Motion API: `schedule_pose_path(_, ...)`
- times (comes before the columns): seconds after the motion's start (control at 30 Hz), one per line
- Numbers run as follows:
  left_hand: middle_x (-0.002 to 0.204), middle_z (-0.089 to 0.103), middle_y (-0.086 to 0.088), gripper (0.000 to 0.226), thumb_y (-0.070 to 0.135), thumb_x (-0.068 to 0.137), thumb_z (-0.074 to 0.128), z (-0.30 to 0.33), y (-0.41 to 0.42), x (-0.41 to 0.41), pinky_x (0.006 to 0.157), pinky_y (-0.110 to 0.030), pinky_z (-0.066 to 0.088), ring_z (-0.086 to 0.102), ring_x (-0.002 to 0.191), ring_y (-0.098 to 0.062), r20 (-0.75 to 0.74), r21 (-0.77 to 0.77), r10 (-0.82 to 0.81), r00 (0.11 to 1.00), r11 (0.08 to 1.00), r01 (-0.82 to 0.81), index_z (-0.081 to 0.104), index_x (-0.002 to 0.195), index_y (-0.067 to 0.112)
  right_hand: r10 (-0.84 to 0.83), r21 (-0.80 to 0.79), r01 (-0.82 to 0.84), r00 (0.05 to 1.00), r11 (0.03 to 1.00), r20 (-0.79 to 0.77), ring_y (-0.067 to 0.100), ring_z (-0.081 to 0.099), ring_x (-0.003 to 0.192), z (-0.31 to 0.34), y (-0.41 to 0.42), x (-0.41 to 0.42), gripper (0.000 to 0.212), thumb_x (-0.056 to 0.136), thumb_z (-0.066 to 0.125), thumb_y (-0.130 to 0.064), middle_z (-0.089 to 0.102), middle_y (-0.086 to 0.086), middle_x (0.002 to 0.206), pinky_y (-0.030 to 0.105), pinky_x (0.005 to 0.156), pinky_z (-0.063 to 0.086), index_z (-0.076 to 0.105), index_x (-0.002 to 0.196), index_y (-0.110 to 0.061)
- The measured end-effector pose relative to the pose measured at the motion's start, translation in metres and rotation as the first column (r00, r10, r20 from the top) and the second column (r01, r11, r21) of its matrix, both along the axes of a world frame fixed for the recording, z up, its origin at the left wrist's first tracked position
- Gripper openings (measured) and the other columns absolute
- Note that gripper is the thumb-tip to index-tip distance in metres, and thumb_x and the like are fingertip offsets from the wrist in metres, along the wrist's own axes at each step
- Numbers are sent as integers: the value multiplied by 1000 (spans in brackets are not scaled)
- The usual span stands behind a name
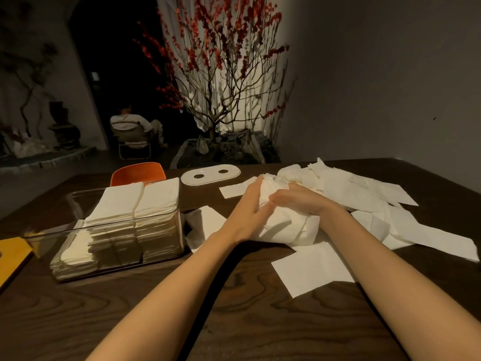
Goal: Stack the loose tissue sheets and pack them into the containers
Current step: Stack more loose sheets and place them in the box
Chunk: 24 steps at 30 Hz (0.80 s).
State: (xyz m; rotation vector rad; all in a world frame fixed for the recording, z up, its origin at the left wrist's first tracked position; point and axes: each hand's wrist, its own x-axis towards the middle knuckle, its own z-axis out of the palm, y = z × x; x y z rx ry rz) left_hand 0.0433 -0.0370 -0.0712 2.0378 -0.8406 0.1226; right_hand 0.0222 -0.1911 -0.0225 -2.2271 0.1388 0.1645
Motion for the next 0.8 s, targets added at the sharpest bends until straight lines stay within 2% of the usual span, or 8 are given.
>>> schedule_pose_path(0.07, 154, 24, 13, 73, 47, 90, 42, 7, -2, -2, 107, -17, 19, 26, 137, -1, -112, -117, -3, 994, 993, -11, 11, 152, 26, 41, 113, -38, 999, 993, -23, 20, 56, 98, 5, -1, -11, 30, 93, 55, -33, 56, 6, 106, 33, 87, 47, 45, 118, -20)
schedule_pose_path(0.17, 122, 39, 29, 62, 38, 84, 47, 14, -4, -5, 79, 1, 34, 42, 107, 13, -238, -225, -50, 970, 974, -5, 26, 142, 30, 89, 103, -88, 996, 991, -2, 14, 52, 89, 7, -1, -18, 15, 95, 53, -27, 53, 0, 95, 27, 81, 43, 43, 106, -26)
schedule_pose_path(0.27, 131, 50, 7, 51, 22, 93, 54, 15, -5, -1, 81, -12, 40, 50, 110, -7, -358, -285, -25, 933, 955, -84, 38, 141, 15, 82, -41, -81, 996, 996, 19, 14, 46, 100, 6, 5, -13, 35, 95, 54, -35, 51, 3, 108, 26, 85, 38, 46, 124, -18)
schedule_pose_path(0.33, 122, 56, -2, 38, 21, 93, 55, 19, -7, -1, 85, -26, 43, 53, 110, -18, -484, -332, 36, 874, 917, -221, 48, 129, 10, 60, -47, -59, 998, 997, 24, 13, 47, 101, 3, 8, -9, 45, 92, 56, -42, 54, 4, 116, 24, 81, 37, 48, 129, -18)
schedule_pose_path(0.47, 95, 64, -6, 12, 21, 99, 48, 23, -7, 1, 88, -40, 49, 61, 92, -23, -762, -489, -114, 637, 746, -452, 55, 97, 11, -21, -10, 22, 998, 1000, 61, 9, 45, 75, -1, 8, -7, 21, 92, 60, -39, 49, -8, 85, 19, 60, 31, 45, 101, -28)
schedule_pose_path(0.6, 107, 64, -14, 15, 14, 101, 41, 20, -1, 3, 80, -43, 50, 61, 97, -30, -777, -609, -319, 543, 599, -520, 54, 106, 11, 23, 94, -31, 996, 995, 82, 7, 49, 77, 1, 2, -9, 18, 93, 60, -28, 53, -10, 86, 20, 61, 36, 50, 108, -25)
schedule_pose_path(0.67, 121, 60, -17, 18, 12, 100, 40, 17, 0, 6, 91, -46, 49, 58, 110, -33, -759, -647, -410, 506, 561, -515, 53, 111, 8, 27, 157, -43, 994, 987, 105, 7, 52, 78, 3, 0, -12, 20, 93, 60, -24, 55, -10, 87, 19, 60, 41, 51, 110, -27)
schedule_pose_path(0.8, 124, 58, -18, 29, 10, 98, 40, 15, 2, 9, 99, -50, 45, 58, 106, -34, -737, -672, -536, 411, 519, -528, 48, 126, 8, -19, 234, -4, 996, 972, 93, 13, 58, 84, 2, -1, -12, 30, 89, 64, -33, 60, -4, 94, 25, 63, 43, 49, 115, -32)
